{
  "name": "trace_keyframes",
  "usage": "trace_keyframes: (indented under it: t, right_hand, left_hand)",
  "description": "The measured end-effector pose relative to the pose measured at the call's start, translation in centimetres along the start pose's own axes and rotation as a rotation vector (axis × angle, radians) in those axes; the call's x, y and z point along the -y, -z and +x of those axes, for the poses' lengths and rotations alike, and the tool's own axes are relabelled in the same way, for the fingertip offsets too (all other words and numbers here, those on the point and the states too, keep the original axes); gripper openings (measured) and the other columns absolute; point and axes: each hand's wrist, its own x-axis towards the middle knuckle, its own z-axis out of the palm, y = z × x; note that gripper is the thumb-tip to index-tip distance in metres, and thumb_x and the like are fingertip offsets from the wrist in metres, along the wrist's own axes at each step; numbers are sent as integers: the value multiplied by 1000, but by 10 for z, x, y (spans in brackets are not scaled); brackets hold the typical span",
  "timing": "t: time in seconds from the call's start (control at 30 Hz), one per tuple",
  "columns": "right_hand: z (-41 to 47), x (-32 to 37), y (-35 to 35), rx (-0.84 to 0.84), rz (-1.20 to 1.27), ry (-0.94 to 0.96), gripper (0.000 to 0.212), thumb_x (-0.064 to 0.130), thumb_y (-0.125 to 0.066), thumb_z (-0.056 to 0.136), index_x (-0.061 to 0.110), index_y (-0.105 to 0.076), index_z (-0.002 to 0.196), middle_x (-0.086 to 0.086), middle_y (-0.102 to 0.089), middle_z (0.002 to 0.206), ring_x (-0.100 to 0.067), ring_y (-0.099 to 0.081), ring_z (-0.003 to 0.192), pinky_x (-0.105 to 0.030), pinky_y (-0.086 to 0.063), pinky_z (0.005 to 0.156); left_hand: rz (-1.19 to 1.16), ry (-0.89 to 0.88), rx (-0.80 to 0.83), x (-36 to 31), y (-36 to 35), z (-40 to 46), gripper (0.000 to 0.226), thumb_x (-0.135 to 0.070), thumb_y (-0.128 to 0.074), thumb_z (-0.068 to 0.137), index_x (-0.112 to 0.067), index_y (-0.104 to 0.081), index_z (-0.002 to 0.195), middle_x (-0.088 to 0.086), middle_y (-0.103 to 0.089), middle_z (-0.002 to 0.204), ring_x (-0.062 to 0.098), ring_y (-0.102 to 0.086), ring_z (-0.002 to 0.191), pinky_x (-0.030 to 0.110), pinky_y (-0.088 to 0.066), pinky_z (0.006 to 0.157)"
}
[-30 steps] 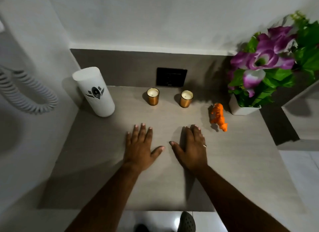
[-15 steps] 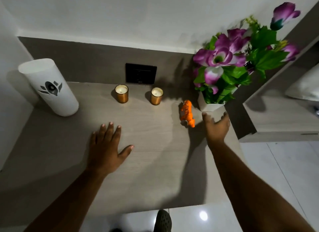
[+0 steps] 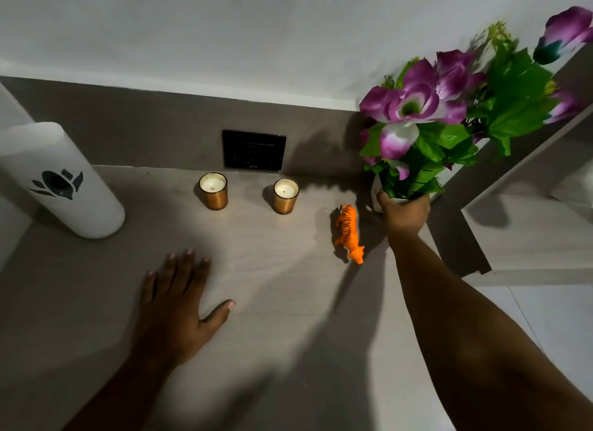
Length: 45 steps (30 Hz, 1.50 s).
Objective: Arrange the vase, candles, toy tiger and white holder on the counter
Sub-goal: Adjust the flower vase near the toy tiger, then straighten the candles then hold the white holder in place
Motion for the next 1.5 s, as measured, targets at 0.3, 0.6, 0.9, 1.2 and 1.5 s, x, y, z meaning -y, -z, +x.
trace_keyframes:
  t: [0.3,0.6,0.9,1.2,1.5]
  right_hand:
    - [-64,35,17,77,-64,-64,77,47,-80,72,4,-53,131,-17,-61,124,-34,-60,110,-32,-49,94]
    - [-94,39,-1,330,-460,76,42,42,-49,98,5,-69,99,-22,-69,100,-42,-63,92,-36,-48,76]
    - [-80,51,-14,361,-461,22,39,37,-64,91,4,-66,112,-23,-68,108,-42,-63,99,-41,-51,82]
    - [-142,77,-18,296,-72,313,51,26,-72,88,2,-57,130,-17,-60,126,-30,-59,112,-37,-49,96]
    - [-149,75,-90,506,-143,89,67,32,-82,77,7,-51,131,-13,-59,128,-30,-56,117,-39,-49,98]
  left_hand:
    - [-17,9,39,-6,14,-2,96,-81,-17,79,-17,-45,143,16,-40,153,38,-32,143,59,-26,112]
    - [-18,-2,42,-4,13,-1,94,-80,-17,80,-16,-45,143,16,-43,151,40,-36,141,60,-30,110]
    - [-18,3,-1,0,2,0,93,-81,-19,79,-21,-40,146,13,-38,155,36,-30,145,57,-24,114]
    - [-193,72,-41,-3,16,13,93,-76,-40,77,-12,-41,145,16,-42,152,36,-35,142,51,-27,114]
    - [-868,469,-192,-15,58,142,89,-28,-81,74,-10,-33,147,16,-44,149,34,-45,135,48,-39,111]
